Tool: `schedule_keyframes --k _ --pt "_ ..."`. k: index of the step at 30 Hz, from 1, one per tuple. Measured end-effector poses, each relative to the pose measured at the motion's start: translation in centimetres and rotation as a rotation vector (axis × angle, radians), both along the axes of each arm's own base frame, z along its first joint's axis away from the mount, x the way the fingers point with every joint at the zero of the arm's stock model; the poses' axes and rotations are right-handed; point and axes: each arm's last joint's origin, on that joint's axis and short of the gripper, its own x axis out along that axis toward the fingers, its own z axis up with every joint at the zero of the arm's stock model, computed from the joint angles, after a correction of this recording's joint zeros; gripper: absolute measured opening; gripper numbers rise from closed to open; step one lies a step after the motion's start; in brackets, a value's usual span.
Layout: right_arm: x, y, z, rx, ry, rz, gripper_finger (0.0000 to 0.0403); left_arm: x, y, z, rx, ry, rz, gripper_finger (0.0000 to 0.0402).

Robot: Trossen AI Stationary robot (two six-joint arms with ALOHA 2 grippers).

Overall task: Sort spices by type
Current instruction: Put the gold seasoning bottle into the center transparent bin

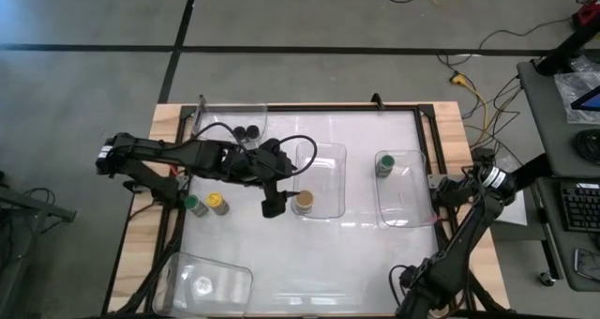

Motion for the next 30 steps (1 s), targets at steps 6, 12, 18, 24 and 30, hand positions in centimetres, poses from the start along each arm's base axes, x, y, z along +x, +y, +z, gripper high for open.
schedule_keyframes --k 6,12,18,24,30 --pt "0.3 -0.1 0.1 -0.036 -0.034 -0.034 0.0352 0.0 0.0 0.0 0.000 0.000 0.000 0.0304" --pt "0.4 -0.2 0.1 -0.075 -0.050 -0.073 0.0352 0.0 0.0 0.0 -0.006 -0.001 0.005 0.0304" --pt "0.1 -0.7 0.4 -0.121 -0.029 -0.101 0.0354 0.0 -0.1 0.0 -0.009 -0.001 0.005 0.0304" --pt "-0.3 -0.9 1.3 -0.111 -0.027 -0.135 0.0366 -0.2 -0.2 -0.2 -0.006 0.020 0.002 0.0304" --pt "-0.8 -0.2 1.1 -0.087 -0.018 -0.198 0.0368 -0.2 -0.2 -0.2 -0.004 0.030 0.001 0.0304"
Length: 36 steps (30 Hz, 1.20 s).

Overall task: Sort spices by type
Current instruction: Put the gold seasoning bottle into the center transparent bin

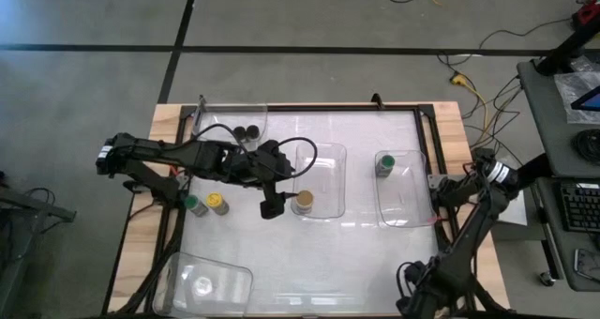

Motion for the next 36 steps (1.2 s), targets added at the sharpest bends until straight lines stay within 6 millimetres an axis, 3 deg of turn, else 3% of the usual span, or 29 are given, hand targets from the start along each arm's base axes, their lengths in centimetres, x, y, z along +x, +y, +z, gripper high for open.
schedule_keyframes --k 7,15,25,36 --pt "-0.8 0.6 -0.3 -0.028 0.019 -0.075 0.0368 -0.1 0.0 -0.1 0.004 0.008 -0.002 0.0304" --pt "-0.4 0.6 -0.6 -0.064 -0.070 -0.130 0.0368 -0.1 0.0 -0.1 0.005 0.012 -0.004 0.0304" --pt "0.0 0.1 -1.1 -0.082 -0.063 -0.146 0.0366 -0.1 -0.1 -0.1 0.006 0.019 -0.006 0.0304" --pt "-0.1 0.1 -1.2 -0.044 -0.019 -0.117 0.0284 -0.1 -0.1 -0.1 0.006 0.019 -0.005 0.0304"
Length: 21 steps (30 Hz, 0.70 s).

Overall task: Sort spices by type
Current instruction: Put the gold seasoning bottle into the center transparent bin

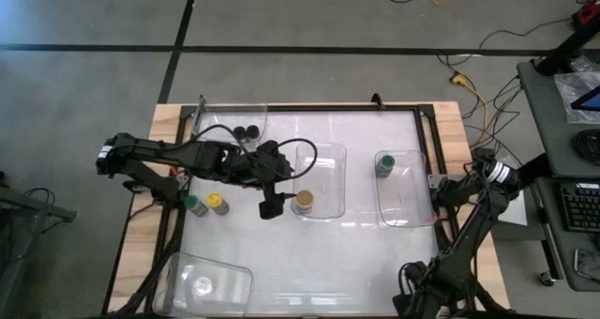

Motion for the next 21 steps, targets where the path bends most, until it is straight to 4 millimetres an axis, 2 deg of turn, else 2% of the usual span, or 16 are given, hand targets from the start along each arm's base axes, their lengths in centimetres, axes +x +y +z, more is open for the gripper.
schedule_keyframes --k 5,10,15,21 --pt "0.4 -0.3 0.0 0.017 -0.029 0.062 0.0274 0.0 0.0 0.0 0.000 0.000 0.000 0.0304" --pt "1.7 -0.9 0.7 0.039 -0.113 0.159 0.0278 0.0 0.0 0.0 0.011 0.002 -0.010 0.0304" --pt "3.4 -1.9 2.9 0.068 -0.205 0.315 0.0273 0.0 0.0 0.0 0.013 0.001 -0.012 0.0304" --pt "6.2 -4.2 6.3 -0.017 -0.378 0.460 0.0273 -0.4 -0.3 0.2 0.003 0.001 -0.015 0.0304"
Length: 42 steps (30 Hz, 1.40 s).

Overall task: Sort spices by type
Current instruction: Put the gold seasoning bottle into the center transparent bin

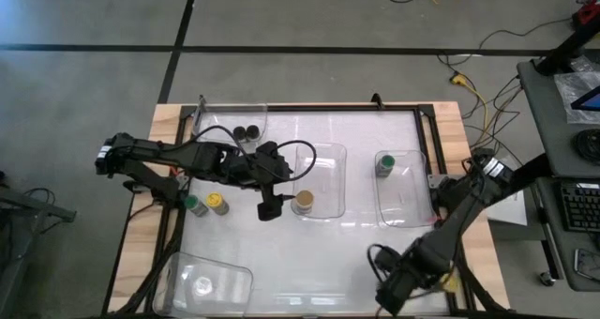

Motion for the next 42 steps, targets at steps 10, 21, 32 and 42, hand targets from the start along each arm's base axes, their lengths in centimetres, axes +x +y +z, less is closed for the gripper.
schedule_keyframes --k 10,21,32,42 --pt "4.8 -3.3 2.4 -0.107 -0.216 0.302 0.0273 -3.6 0.5 2.3 -0.020 -0.003 0.017 0.0304" --pt "10.4 -3.3 2.8 -0.332 -0.229 0.657 0.0273 -6.7 1.1 3.6 -0.084 0.003 0.081 0.0304" --pt "13.1 -2.7 4.6 -0.633 -0.383 0.980 0.0274 -7.2 1.2 3.3 -0.135 0.047 0.145 0.0304" --pt "13.6 -3.7 5.3 -0.841 -0.371 1.130 0.0273 -7.0 1.2 3.4 -0.166 0.021 0.168 0.0304"
